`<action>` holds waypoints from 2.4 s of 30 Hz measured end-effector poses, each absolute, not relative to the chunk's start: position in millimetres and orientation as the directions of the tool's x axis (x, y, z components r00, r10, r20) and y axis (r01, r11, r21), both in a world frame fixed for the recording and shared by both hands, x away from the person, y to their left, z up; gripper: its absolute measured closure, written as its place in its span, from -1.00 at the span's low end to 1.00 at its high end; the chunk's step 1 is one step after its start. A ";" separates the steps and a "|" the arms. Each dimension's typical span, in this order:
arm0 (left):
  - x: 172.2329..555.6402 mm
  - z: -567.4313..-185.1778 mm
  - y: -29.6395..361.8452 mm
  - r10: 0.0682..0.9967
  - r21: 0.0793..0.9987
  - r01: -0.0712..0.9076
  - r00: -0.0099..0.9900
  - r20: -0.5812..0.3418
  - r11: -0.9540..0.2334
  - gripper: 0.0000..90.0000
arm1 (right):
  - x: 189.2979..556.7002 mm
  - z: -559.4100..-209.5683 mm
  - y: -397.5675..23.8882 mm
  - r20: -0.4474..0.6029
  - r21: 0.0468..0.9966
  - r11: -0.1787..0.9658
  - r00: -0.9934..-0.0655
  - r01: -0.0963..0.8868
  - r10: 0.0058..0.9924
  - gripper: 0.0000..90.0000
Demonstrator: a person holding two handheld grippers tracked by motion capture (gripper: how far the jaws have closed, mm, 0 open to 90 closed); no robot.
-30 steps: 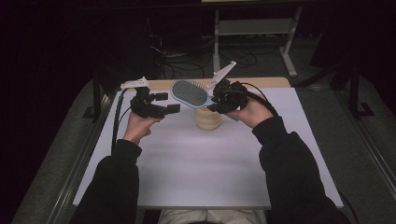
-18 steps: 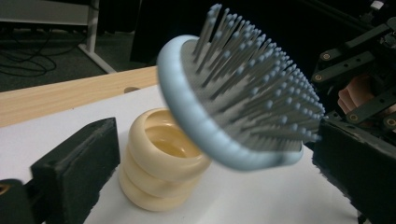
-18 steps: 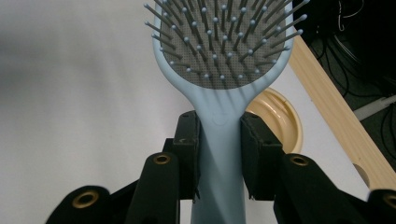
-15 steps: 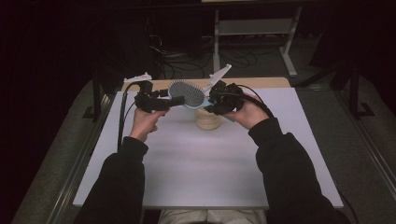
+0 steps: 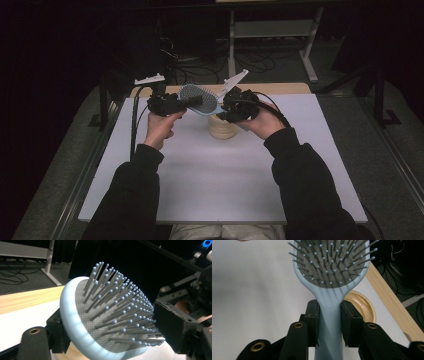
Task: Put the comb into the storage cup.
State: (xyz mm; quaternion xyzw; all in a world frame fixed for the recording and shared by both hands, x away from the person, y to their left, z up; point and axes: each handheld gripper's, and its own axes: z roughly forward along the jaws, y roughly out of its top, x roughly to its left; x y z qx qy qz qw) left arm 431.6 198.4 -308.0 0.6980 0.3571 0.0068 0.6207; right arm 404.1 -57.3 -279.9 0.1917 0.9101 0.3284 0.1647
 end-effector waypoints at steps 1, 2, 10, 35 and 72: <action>431.9 -307.9 199.1 0.500 0.871 0.489 0.746 -0.439 0.035 -0.44 | 403.9 -279.7 -56.3 -0.175 0.660 0.710 -0.870 0.244 0.461 0.52; 432.0 -307.6 199.7 0.491 0.871 0.489 0.749 -0.445 0.044 -0.39 | 403.3 -279.6 -54.8 -0.179 0.659 0.711 -0.866 0.246 0.466 0.52; 427.7 -293.6 193.3 0.481 0.893 0.449 0.777 -0.406 0.028 0.00 | 405.1 -281.9 -47.0 -0.206 0.649 0.719 -0.853 0.248 0.480 0.52; 427.8 -242.6 167.6 0.509 0.938 0.330 0.829 -0.234 -0.107 0.28 | 419.6 -276.9 -65.2 -0.045 0.701 0.604 -0.821 0.380 0.569 -0.22; 462.3 -222.5 186.8 0.584 0.932 0.361 0.765 -0.273 -0.037 0.26 | 398.0 -313.1 -149.6 0.015 0.812 0.426 -0.744 0.400 0.668 -1.00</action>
